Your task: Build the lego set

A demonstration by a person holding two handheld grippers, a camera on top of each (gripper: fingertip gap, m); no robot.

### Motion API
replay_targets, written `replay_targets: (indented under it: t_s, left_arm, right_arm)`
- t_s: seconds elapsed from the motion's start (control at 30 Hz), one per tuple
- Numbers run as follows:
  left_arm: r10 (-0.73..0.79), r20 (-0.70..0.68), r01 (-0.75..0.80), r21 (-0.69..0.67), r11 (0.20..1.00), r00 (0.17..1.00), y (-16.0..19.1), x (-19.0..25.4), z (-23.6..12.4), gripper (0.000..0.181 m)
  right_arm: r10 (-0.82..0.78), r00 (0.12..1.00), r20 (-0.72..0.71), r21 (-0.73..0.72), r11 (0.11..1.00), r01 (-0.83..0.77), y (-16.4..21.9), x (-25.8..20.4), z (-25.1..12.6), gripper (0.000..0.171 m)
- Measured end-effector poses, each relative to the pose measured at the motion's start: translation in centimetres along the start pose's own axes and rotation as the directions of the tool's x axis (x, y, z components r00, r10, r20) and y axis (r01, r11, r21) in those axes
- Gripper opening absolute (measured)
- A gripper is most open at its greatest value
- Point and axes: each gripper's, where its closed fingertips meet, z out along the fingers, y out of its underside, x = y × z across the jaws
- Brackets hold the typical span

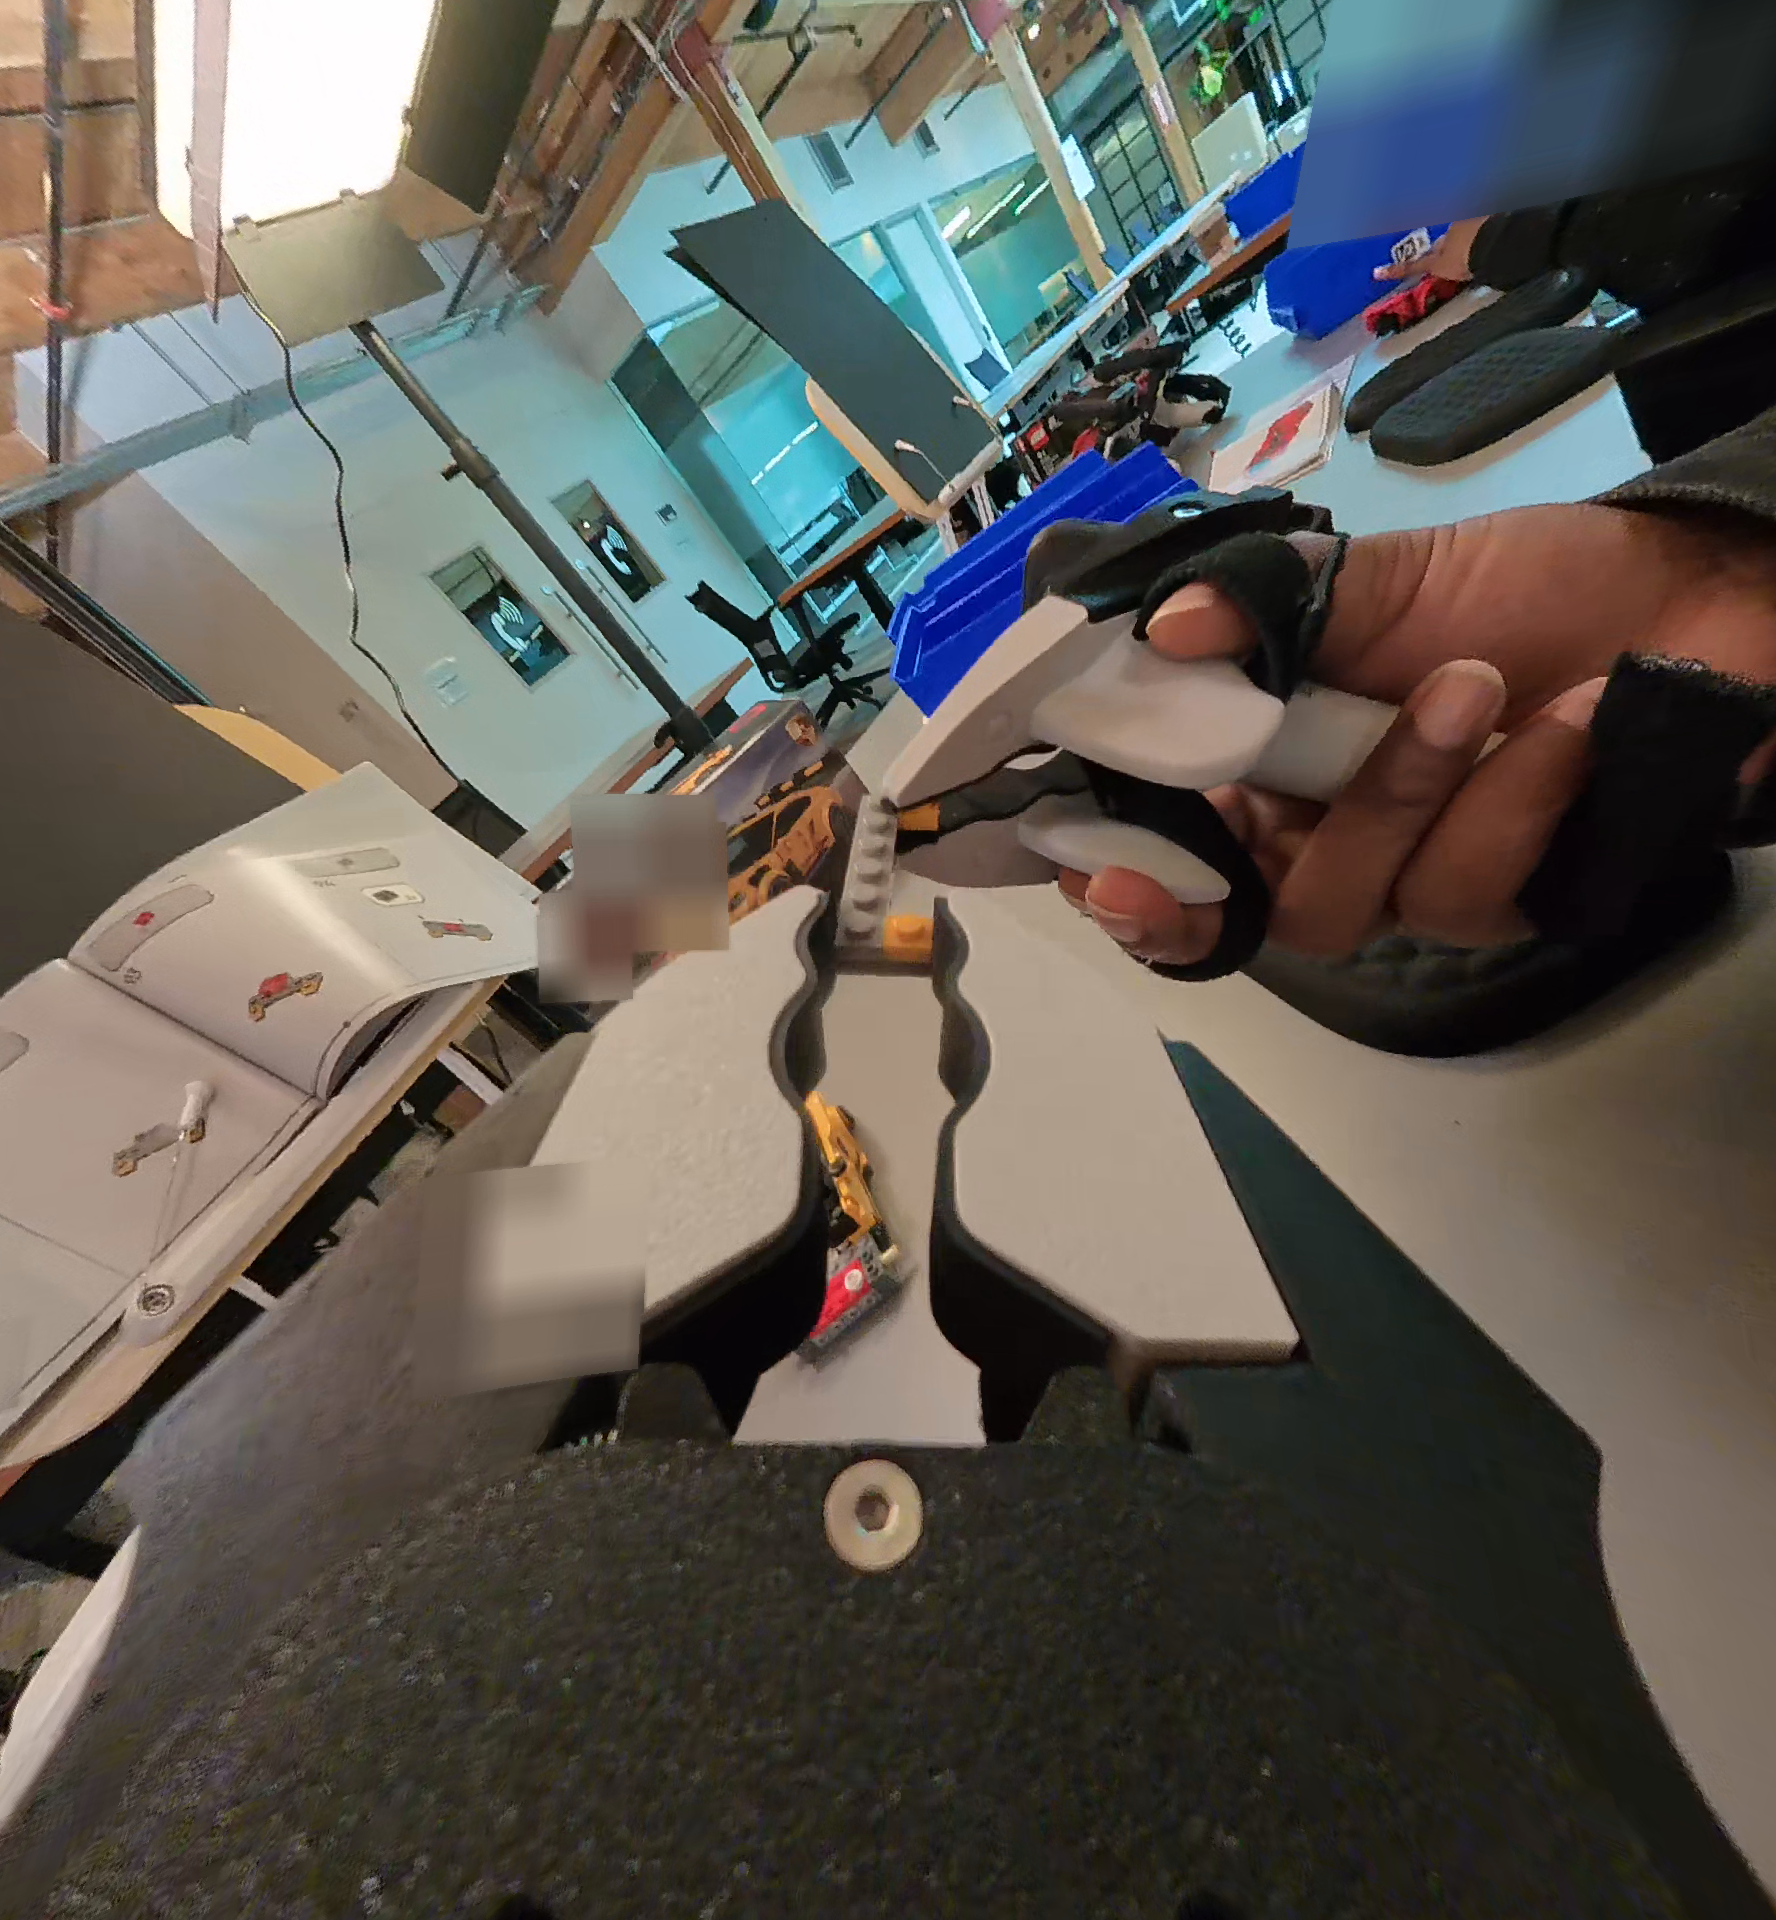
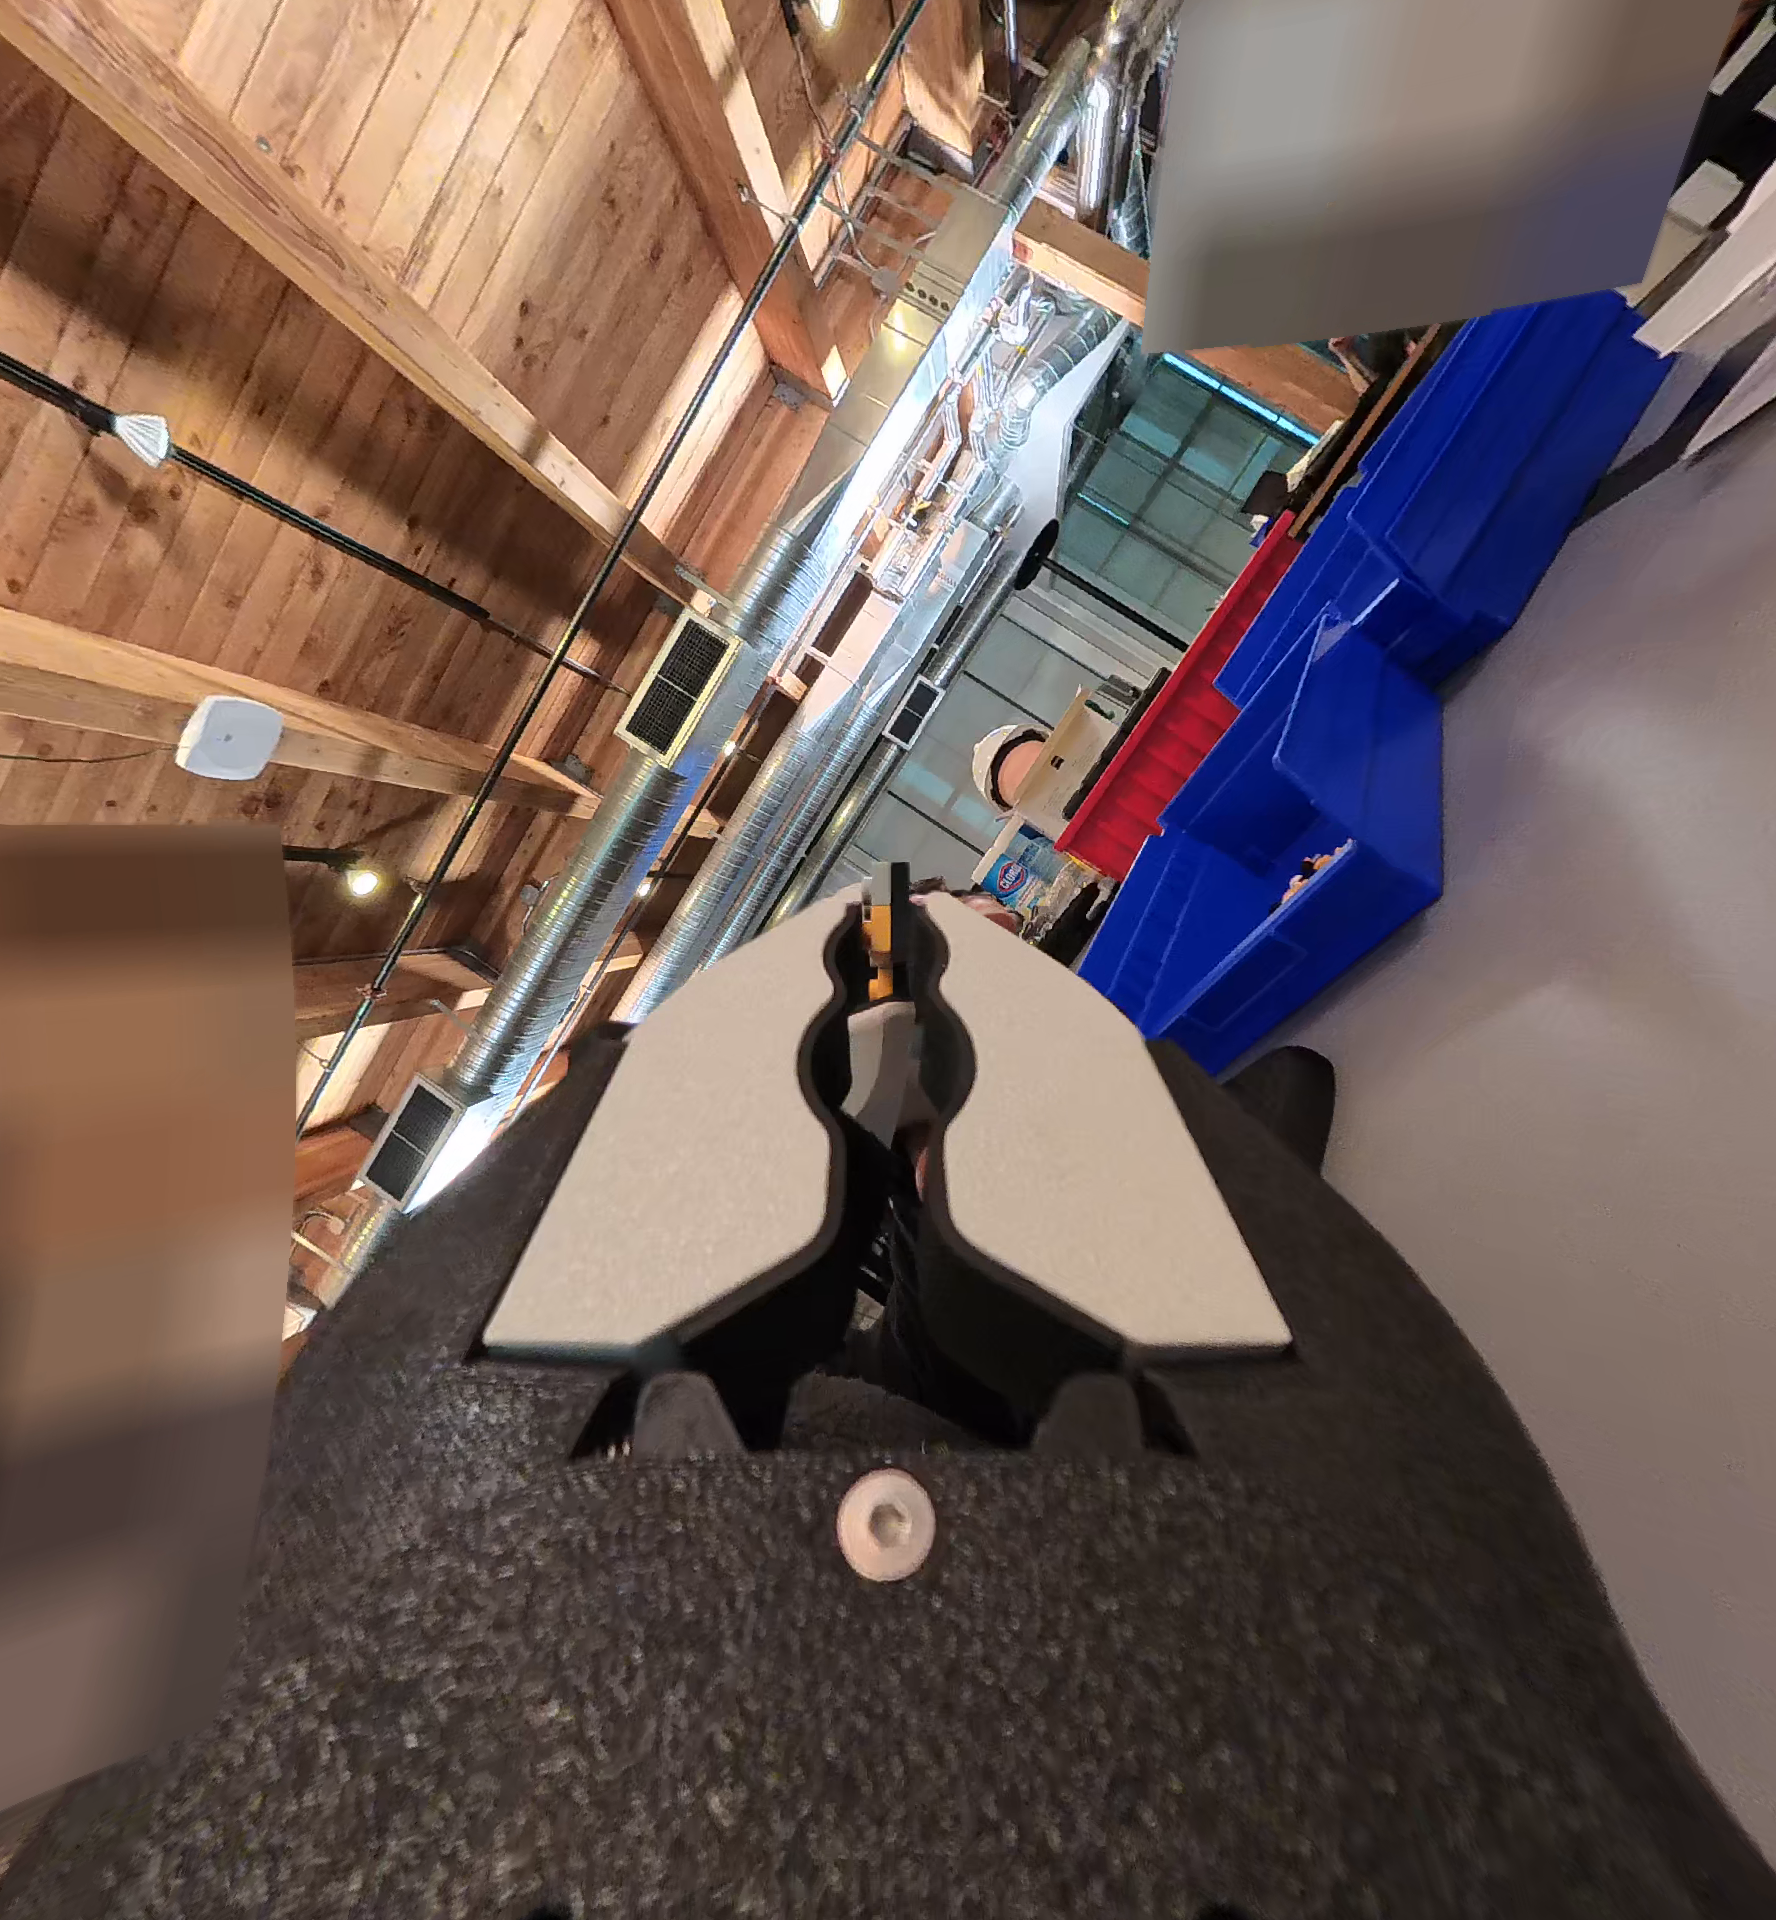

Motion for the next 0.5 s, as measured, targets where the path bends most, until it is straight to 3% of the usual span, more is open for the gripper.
replay_targets:
  t_s: [0.13, 0.23, 0.3, 0.37, 0.43, 0.5]
  left_arm:
    - [-0.073, -0.064, 0.072, -0.021, 0.997, 0.995, 0.6, 0.2, -0.1, 0.017]
    - [-0.190, -0.171, 0.181, -0.069, 0.981, 0.967, 1.9, 0.7, -0.3, 0.017]
    - [-0.266, -0.255, 0.251, -0.091, 0.964, 0.930, 3.0, 1.1, -0.5, 0.017]
    - [-0.323, -0.324, 0.301, -0.117, 0.946, 0.889, 4.1, 1.5, -0.2, 0.017]
    - [-0.345, -0.400, 0.309, -0.152, 0.939, 0.849, 5.2, 2.3, 0.2, 0.017]
    - [-0.353, -0.454, 0.309, -0.170, 0.936, 0.818, 5.8, 2.8, 0.6, 0.017]
  right_arm:
    - [-0.075, 0.997, -0.032, -0.053, 0.996, 0.073, 0.4, 0.5, -0.1, 0.008]
    - [-0.375, 0.921, -0.106, -0.188, 0.917, 0.352, 0.4, 1.1, -1.1, 0.020]
    - [-0.640, 0.758, -0.126, -0.356, 0.742, 0.568, 0.5, 2.0, -1.9, 0.030]
    - [-0.834, 0.548, -0.068, -0.521, 0.498, 0.693, 1.0, 3.1, -2.5, 0.032]
    - [-0.905, 0.424, 0.029, -0.624, 0.315, 0.715, 1.8, 4.1, -2.5, 0.037]
    - [-0.925, 0.364, 0.106, -0.688, 0.196, 0.699, 2.4, 5.3, -2.3, 0.038]
